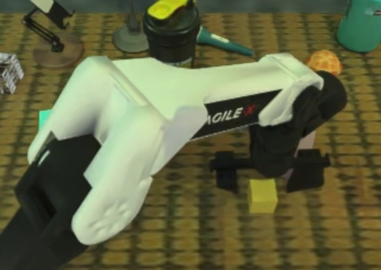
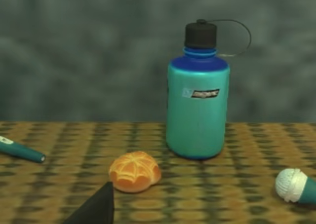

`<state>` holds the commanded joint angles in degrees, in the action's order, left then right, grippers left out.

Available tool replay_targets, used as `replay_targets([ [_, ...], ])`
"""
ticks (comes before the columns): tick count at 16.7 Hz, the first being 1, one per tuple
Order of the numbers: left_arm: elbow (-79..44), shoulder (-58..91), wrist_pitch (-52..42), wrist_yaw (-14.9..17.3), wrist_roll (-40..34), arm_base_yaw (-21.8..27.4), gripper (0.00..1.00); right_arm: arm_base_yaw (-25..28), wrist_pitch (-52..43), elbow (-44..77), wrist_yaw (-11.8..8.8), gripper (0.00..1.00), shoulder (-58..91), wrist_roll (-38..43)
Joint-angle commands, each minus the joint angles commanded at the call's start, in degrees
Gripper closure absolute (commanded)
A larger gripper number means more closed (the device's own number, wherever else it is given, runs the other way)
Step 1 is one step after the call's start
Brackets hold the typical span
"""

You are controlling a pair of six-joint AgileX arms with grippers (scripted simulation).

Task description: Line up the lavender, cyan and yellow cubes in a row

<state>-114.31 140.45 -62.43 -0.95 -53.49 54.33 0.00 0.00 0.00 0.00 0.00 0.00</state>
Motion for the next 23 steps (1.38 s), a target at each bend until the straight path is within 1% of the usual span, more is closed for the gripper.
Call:
replay_targets([
  [7,-0.2,-0.02,-0.21,0.0,0.0,-0.13,0.0,0.0,0.0,0.0,0.0,0.0,0.0,0.0],
  [9,-2.23,-0.3,-2.41,-0.01,-0.15,-0.27,0.0,0.0,0.0,0.0,0.0,0.0,0.0,0.0],
  [14,-10.06,-2.02,-12.5,-0.02,-0.35,-0.9,0.0,0.0,0.0,0.0,0.0,0.0,0.0,0.0],
  [16,-11.44,-2.53,-13.96,-0.04,-0.28,-1.03,0.0,0.0,0.0,0.0,0.0,0.0,0.0,0.0],
  [20,-11.26,-2.38,-13.79,-0.03,-0.17,-0.82,0.0,0.0,0.0,0.0,0.0,0.0,0.0,0.0],
  [21,-10.89,-2.57,-13.64,-0.02,0.42,-1.45,0.0,0.0,0.0,0.0,0.0,0.0,0.0,0.0],
  [23,-9.08,-3.57,-12.89,0.06,3.24,-4.52,0.0,0.0,0.0,0.0,0.0,0.0,0.0,0.0],
])
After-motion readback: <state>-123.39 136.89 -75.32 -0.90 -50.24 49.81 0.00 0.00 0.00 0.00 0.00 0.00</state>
